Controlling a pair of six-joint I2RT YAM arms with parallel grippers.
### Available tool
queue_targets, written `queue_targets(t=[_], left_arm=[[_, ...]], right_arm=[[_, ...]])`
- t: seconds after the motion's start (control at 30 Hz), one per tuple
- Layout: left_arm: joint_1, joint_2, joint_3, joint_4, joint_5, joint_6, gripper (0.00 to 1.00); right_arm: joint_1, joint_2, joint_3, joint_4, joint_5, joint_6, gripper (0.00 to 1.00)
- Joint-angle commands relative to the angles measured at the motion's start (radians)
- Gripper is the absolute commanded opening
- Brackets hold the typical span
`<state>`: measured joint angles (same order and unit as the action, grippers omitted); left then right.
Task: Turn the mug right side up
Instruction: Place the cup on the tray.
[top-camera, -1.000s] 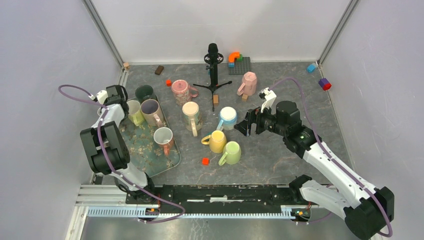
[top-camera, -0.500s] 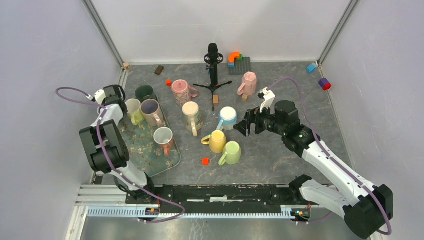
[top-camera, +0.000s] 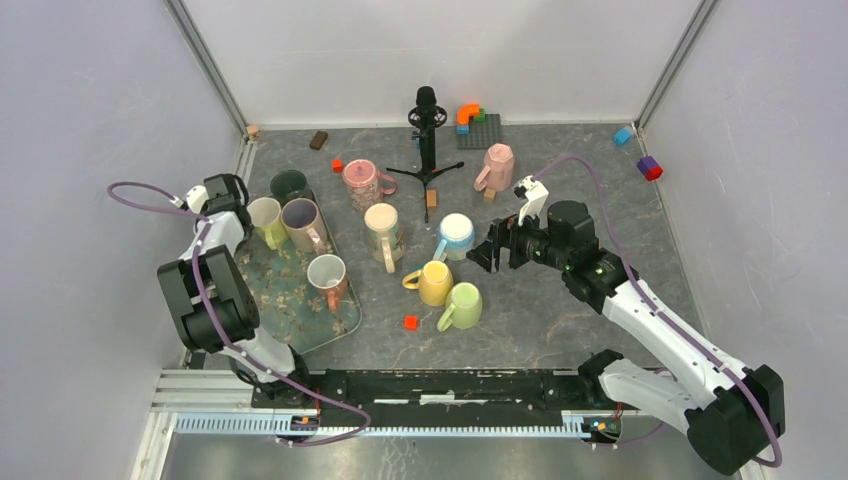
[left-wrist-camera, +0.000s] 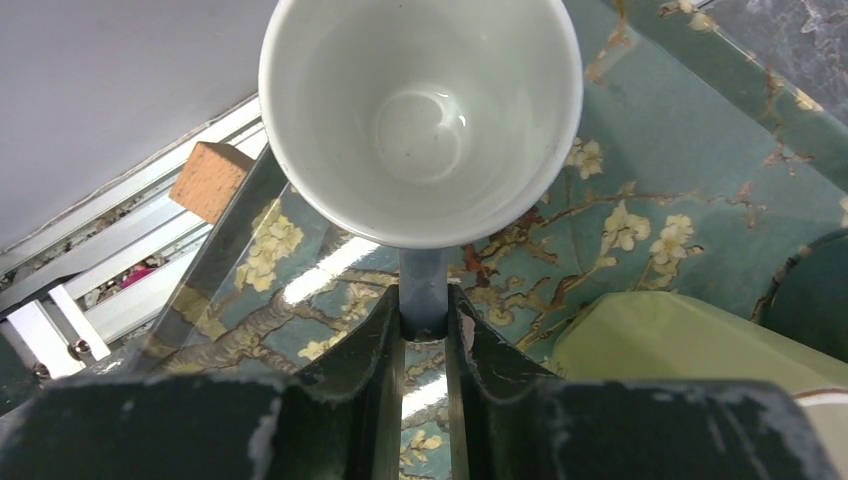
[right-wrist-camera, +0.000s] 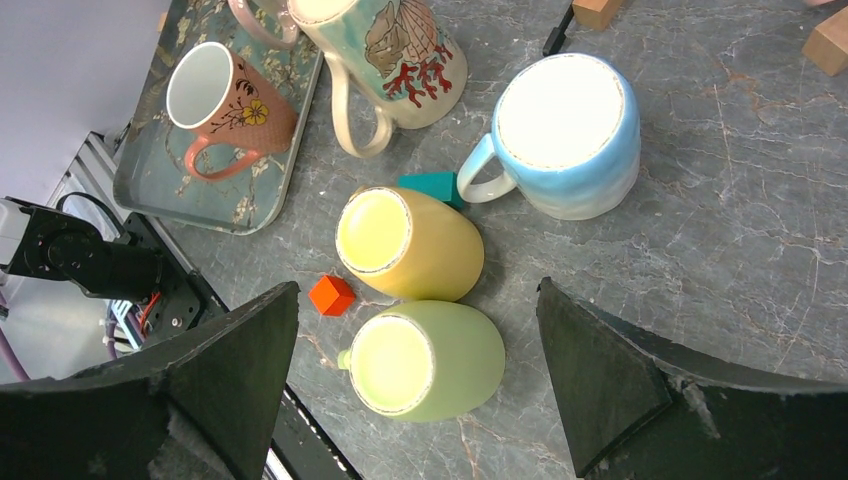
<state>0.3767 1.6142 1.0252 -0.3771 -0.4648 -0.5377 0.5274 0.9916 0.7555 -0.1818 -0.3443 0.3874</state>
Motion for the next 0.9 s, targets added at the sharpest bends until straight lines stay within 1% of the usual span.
queue_targets(t=[0.0, 0.17, 0.63, 0.73, 0.87], left_arm=[[0.02, -0.062, 0.009, 0.004, -0.024, -0.02, 0.02], [0.032, -0.083, -0.026, 0.043, 0.03, 0.021, 0.02], [0.034, -0.058, -0.044, 0.056, 0.052, 0.058, 0.03], [0.036, -0.043, -0.033, 0.047, 0.049, 0.055, 0.18], [0.035, -0.037, -0.034, 0.049, 0.046, 0.056, 0.28]], right_arm=[[-0.002, -0.014, -0.007, 0.037, -0.018, -0.011, 0.93], [-0.002, -0.024, -0.005, 0.034, -0.021, -0.004, 0.93], [-0.002, -0.051, -0.014, 0.018, -0.015, -0.008, 0.93], [-0.002, -0.054, -0.018, 0.021, -0.015, -0.008, 0.93], [-0.002, -0.051, -0.01, 0.017, -0.017, -0.011, 0.94]])
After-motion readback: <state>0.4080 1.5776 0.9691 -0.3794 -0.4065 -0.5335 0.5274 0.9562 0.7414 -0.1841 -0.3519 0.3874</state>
